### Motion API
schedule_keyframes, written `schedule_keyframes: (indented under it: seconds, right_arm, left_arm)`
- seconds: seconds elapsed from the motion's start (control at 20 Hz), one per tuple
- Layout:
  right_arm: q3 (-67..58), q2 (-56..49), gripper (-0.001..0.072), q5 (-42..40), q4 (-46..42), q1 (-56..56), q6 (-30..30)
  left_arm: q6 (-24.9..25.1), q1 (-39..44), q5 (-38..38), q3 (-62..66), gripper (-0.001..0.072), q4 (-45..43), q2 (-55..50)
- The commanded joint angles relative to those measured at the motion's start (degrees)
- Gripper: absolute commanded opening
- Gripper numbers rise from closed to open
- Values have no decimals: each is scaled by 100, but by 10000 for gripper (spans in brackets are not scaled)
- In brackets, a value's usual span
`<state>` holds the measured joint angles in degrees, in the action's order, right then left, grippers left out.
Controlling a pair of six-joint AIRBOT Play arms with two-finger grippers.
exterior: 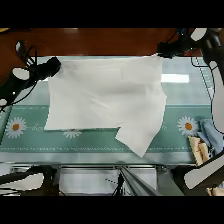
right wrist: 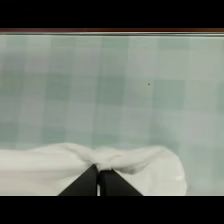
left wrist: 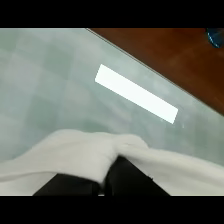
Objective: Fold the shirts.
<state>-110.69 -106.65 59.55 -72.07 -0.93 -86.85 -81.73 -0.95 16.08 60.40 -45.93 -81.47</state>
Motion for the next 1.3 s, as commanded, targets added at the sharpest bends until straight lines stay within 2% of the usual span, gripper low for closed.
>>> schedule_keyframes:
  seconds: [0.0,0.25,0.35,0.55,0.7,0.8,0.95,1.0,1.05,1.1,1.15,1.25]
  right_arm:
    - [-4,-431,31,-433,280,-2,-240]
    - [-4,-802,31,-302,273,-118,-382]
    - [-7,-780,31,-208,302,-181,-433]
    - [-7,-420,31,1027,-63,-177,-400]
    - [-4,-210,31,2002,-503,-181,-400]
    - [66,-219,31,2304,-520,-219,-415]
    - [417,-219,32,2249,-483,-341,-527]
    - [529,-219,32,2186,-479,-393,-527]
    - [634,-219,34,2081,-479,-444,-525]
    - [682,-219,64,1996,-479,-474,-525]
    - [688,-216,159,1943,-472,-490,-520]
    - [643,-192,261,2079,-308,-457,-264]
  left_arm:
    - [4,2,-774,-4,27,247,-424]
    - [4,2,-632,-4,28,247,-767]
    - [2,-15,-245,15,28,249,-723]
    - [170,-328,2138,507,27,131,-527]
    - [177,-765,3241,841,26,-146,-494]
    - [162,-1045,3309,857,27,-210,-518]
    - [157,-1220,3335,857,36,-205,-702]
    - [160,-1207,3357,857,76,-205,-787]
    - [160,-1178,3407,857,164,-205,-874]
    - [160,-1147,3418,857,246,-205,-942]
    - [160,-1123,3442,857,267,-205,-970]
    - [166,-1187,3543,892,272,-208,-911]
